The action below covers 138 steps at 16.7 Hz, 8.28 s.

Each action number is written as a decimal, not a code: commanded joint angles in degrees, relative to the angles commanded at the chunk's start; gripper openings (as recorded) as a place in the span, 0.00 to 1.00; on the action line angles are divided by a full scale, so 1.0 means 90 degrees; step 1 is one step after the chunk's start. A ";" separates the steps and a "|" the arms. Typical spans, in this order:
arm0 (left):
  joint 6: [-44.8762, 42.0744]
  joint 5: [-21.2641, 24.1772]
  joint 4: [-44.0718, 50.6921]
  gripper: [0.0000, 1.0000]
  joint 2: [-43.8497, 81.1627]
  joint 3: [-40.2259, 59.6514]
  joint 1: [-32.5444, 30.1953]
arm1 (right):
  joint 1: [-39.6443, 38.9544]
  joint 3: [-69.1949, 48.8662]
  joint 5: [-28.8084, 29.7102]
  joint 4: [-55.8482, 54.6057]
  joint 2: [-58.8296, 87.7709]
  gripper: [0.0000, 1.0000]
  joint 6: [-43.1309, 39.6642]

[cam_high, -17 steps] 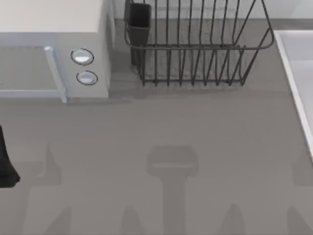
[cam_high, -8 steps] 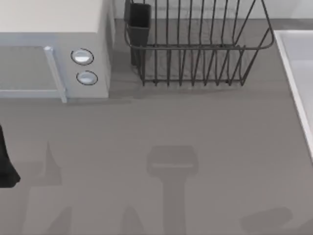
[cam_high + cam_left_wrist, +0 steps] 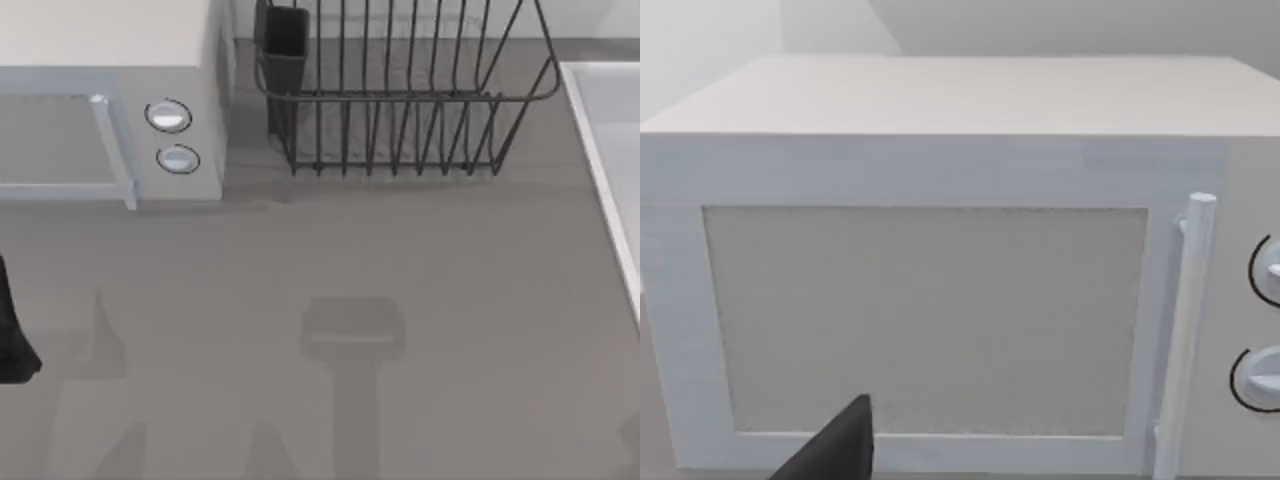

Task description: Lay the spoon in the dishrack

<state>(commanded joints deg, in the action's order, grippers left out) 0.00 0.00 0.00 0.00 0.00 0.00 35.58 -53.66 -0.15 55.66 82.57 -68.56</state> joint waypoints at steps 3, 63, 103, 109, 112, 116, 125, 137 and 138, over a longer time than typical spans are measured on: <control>0.0000 0.0000 0.0000 1.00 0.0000 0.0000 0.0000 | 0.0268 -0.0429 -0.0010 0.0382 0.0560 1.00 -0.0501; 0.0000 0.0000 0.0000 1.00 0.0000 0.0000 0.0000 | 0.0316 -0.3253 -0.0021 0.3392 0.0518 0.00 -0.0363; 0.0000 0.0000 0.0000 1.00 0.0000 0.0000 0.0000 | -1.0403 -0.3194 0.6623 -0.6257 0.0262 0.00 0.7817; 0.0000 0.0000 0.0000 1.00 0.0000 0.0000 0.0000 | -0.9372 -0.2975 0.5589 -0.8312 0.1992 0.00 0.7792; 0.0000 0.0000 0.0000 1.00 0.0000 0.0000 0.0000 | -0.8699 -0.2774 0.4941 -0.9581 0.2945 0.00 0.7775; 0.0000 0.0000 0.0000 1.00 0.0000 0.0000 0.0000 | -0.8048 -0.2551 0.4320 -1.0559 0.3757 0.00 0.7737; 0.0000 0.0000 0.0000 1.00 0.0000 0.0000 0.0000 | -0.7977 -0.2524 0.4252 -1.0646 0.3841 0.30 0.7731; 0.0000 0.0000 0.0000 1.00 0.0000 0.0000 0.0000 | -0.7977 -0.2524 0.4252 -1.0646 0.3841 1.00 0.7731; 0.0000 0.0000 0.0000 1.00 0.0000 0.0000 0.0000 | -0.7977 -0.2524 0.4252 -1.0646 0.3841 1.00 0.7731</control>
<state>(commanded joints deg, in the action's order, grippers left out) 0.00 0.00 0.00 0.00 0.00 0.00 -36.21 -76.38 38.11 -40.15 117.14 1.02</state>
